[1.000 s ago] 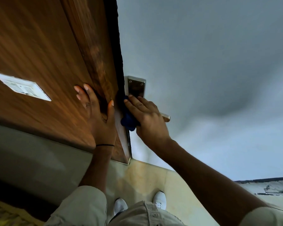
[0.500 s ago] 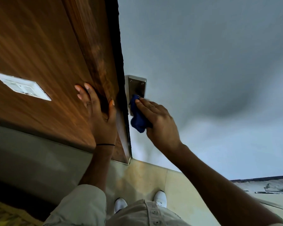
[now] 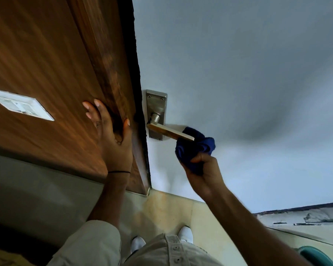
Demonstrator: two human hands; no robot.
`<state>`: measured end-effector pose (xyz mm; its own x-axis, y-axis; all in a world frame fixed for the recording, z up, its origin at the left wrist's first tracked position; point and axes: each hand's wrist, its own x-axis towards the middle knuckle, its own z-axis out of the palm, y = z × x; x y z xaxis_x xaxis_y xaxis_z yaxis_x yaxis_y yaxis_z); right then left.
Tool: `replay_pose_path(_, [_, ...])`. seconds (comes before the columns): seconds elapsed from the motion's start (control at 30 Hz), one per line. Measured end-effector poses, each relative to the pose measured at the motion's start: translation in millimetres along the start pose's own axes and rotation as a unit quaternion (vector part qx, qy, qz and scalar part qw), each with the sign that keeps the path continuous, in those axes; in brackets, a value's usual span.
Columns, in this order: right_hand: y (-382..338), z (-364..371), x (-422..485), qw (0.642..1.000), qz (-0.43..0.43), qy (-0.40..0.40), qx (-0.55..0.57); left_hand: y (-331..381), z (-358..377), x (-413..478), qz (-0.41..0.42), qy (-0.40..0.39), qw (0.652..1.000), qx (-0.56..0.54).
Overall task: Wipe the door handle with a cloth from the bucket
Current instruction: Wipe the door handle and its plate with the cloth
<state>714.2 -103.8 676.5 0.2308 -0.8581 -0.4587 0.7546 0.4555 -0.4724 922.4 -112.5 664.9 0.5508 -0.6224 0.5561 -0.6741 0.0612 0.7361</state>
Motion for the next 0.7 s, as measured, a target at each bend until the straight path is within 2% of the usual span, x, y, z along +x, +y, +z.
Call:
replay_pose_path(0.07, [10.5, 5.4, -4.1, 0.997, 0.016, 0.007, 0.078, 1.0, 0.5, -0.5, 0.0, 0.002, 1.0, -0.004])
replay_pose_path(0.17, [23.2, 26.5, -1.9, 0.991, 0.041, 0.0, 0.125, 0.5, 0.3, -2.1, 0.007, 0.005, 1.0, -0.01])
replay_pose_path(0.7, [45.8, 49.7, 11.5, 0.986, 0.124, -0.073, 0.084, 0.6, -5.8, -1.0, -0.023, -0.016, 1.0, 0.0])
